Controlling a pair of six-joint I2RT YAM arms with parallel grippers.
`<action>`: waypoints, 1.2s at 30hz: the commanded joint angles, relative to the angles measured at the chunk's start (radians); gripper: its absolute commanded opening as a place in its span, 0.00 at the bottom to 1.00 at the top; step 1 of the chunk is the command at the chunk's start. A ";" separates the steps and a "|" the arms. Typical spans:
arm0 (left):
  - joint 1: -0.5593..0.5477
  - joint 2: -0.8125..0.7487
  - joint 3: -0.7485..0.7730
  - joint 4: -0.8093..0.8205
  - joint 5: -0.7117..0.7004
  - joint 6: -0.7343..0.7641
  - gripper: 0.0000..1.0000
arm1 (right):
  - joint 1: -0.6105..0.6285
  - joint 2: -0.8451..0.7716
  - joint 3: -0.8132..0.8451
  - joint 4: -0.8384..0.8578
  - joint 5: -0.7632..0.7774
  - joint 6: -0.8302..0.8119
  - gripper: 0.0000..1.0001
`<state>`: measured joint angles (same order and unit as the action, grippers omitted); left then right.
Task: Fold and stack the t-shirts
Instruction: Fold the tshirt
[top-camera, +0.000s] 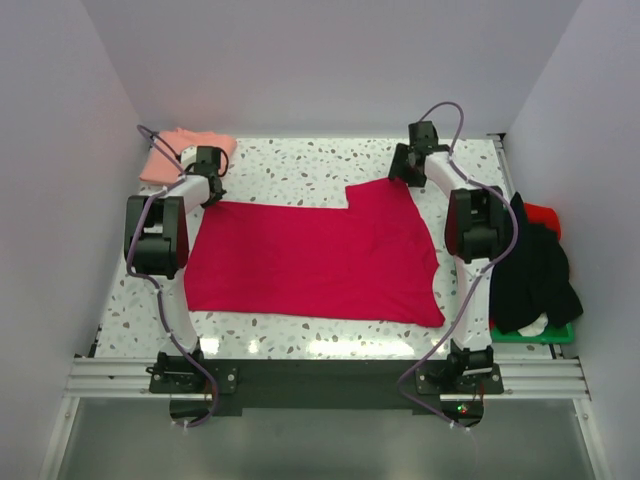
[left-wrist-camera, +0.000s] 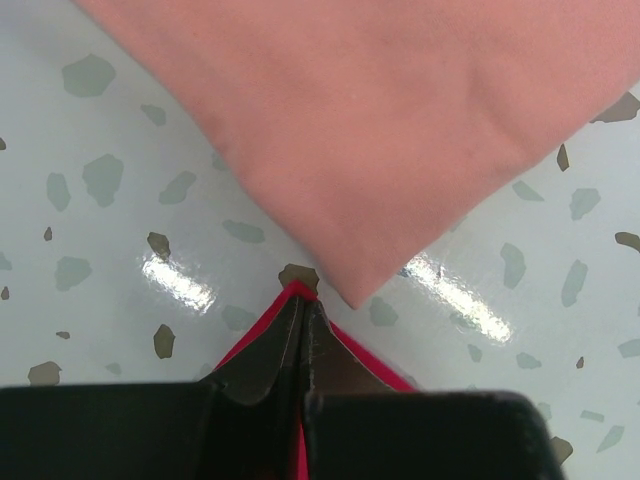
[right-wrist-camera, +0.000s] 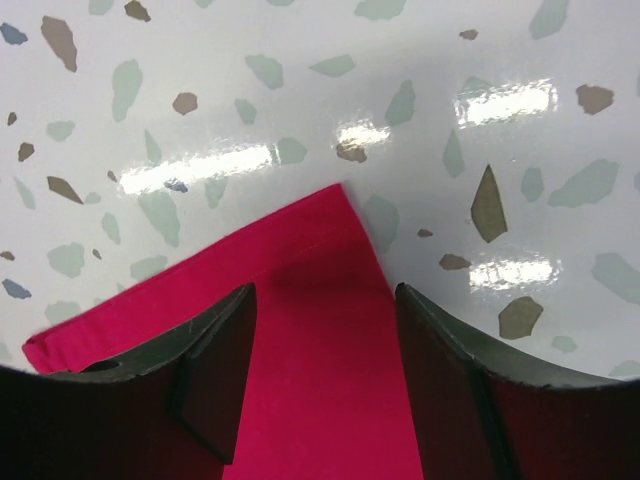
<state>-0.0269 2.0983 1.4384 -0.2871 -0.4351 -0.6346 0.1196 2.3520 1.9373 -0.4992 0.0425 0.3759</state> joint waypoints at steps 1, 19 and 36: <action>-0.001 0.003 0.025 -0.043 -0.028 0.013 0.00 | 0.005 0.023 0.072 -0.042 0.076 -0.029 0.61; -0.001 -0.003 0.030 -0.023 -0.001 0.010 0.00 | 0.083 0.145 0.227 -0.177 0.224 -0.063 0.24; 0.025 -0.003 0.091 0.003 0.048 -0.005 0.00 | 0.028 0.044 0.322 -0.111 0.177 -0.057 0.00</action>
<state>-0.0166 2.0983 1.4811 -0.3061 -0.3962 -0.6350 0.1680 2.4825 2.2139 -0.6434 0.2375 0.3138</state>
